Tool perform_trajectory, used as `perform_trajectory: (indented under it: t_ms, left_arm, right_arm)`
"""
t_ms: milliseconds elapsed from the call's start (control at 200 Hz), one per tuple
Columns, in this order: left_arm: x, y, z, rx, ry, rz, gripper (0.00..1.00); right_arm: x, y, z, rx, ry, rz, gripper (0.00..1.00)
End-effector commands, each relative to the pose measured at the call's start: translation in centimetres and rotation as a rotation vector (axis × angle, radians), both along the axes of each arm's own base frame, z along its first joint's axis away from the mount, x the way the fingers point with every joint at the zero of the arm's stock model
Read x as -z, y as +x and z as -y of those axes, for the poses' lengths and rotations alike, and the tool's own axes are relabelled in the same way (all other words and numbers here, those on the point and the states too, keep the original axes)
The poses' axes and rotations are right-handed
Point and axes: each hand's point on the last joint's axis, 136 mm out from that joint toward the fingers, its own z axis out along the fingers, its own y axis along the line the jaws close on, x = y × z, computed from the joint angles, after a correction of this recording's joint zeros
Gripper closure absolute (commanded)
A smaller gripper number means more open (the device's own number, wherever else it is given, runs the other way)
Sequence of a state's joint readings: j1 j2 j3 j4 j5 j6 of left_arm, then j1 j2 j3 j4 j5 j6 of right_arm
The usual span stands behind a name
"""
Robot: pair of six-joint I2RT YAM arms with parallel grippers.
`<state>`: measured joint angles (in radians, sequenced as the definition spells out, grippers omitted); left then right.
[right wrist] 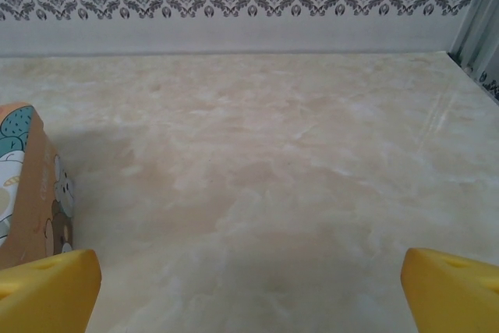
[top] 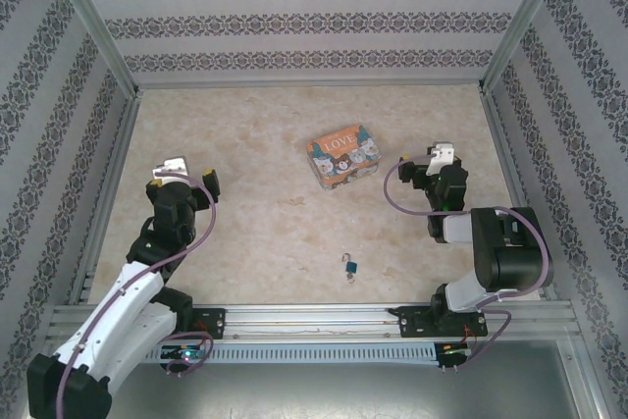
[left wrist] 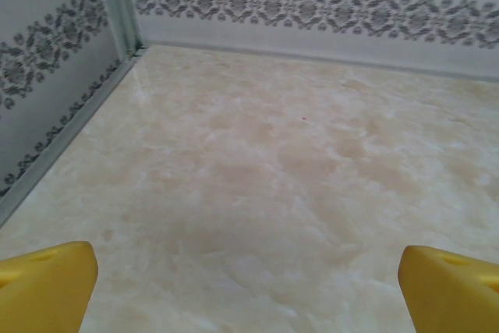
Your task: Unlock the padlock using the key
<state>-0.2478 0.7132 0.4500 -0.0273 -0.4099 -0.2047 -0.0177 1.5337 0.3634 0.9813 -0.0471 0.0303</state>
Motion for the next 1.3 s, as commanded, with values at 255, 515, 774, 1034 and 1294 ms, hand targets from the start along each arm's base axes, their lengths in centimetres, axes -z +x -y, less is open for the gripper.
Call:
perform_trajectory:
  t_ms: [255,515,774,1034,1294]
  left_arm:
    - [1.7,1.3,-4.2,-0.141,0.08,0.057,0.01]
    - [3.1,2.4,-4.1,-0.088,0.164,0.023,0.01]
    - [4.9,3.6,-3.4,-0.013,0.132,0.049,0.01]
    - [6.8,5.4,-2.1,0.073,0.114,0.055,0.01]
    - [7.2,7.3,-1.2,0.15,0.082,0.086,0.01]
  right_arm:
    - [0.2,0.1,0.0,-0.001,0.023,-0.018,0.02]
    - [0.2,0.1,0.0,-0.002,0.021,-0.016,0.02]
    - [0.2,0.1,-0.1,-0.002,0.022,-0.015,0.02]
    - [0.1,0.1,-0.1,-0.001,0.019,-0.016,0.01]
    - [0.2,0.1,-0.1,-0.002,0.019,-0.016,0.02]
